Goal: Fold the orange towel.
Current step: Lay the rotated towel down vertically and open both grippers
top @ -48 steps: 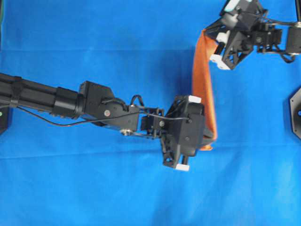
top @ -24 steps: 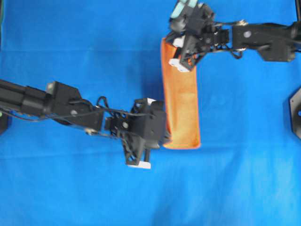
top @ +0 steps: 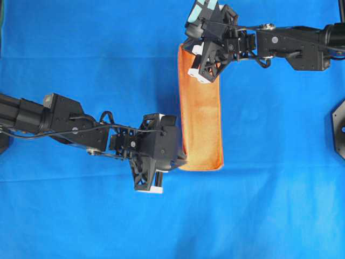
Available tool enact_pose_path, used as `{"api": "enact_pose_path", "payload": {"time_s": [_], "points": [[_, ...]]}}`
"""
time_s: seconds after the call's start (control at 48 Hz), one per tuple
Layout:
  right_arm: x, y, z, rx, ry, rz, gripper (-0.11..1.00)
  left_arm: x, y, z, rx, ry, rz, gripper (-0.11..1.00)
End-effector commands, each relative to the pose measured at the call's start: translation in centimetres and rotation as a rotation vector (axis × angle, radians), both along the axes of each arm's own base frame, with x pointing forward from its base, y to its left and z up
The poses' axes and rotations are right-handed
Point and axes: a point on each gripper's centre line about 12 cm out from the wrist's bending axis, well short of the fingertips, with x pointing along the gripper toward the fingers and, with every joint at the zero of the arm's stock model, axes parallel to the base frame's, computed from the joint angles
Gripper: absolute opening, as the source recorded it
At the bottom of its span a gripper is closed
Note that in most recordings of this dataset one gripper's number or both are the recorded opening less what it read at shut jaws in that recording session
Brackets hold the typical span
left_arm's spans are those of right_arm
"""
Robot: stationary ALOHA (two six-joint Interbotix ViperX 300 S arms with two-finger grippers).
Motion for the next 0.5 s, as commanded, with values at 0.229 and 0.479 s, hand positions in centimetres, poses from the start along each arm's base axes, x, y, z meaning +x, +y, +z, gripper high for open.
{"api": "enact_pose_path", "payload": {"time_s": [0.229,0.479], "points": [[0.2,-0.1,0.9,-0.013,-0.026,0.009,0.59,0.2,-0.8,1.6,-0.006,-0.047,-0.018,0.73],[-0.5,0.1,0.9,-0.012,-0.016,0.004,0.59,-0.8,-0.4,2.4,-0.007,0.001,-0.009,0.58]]}}
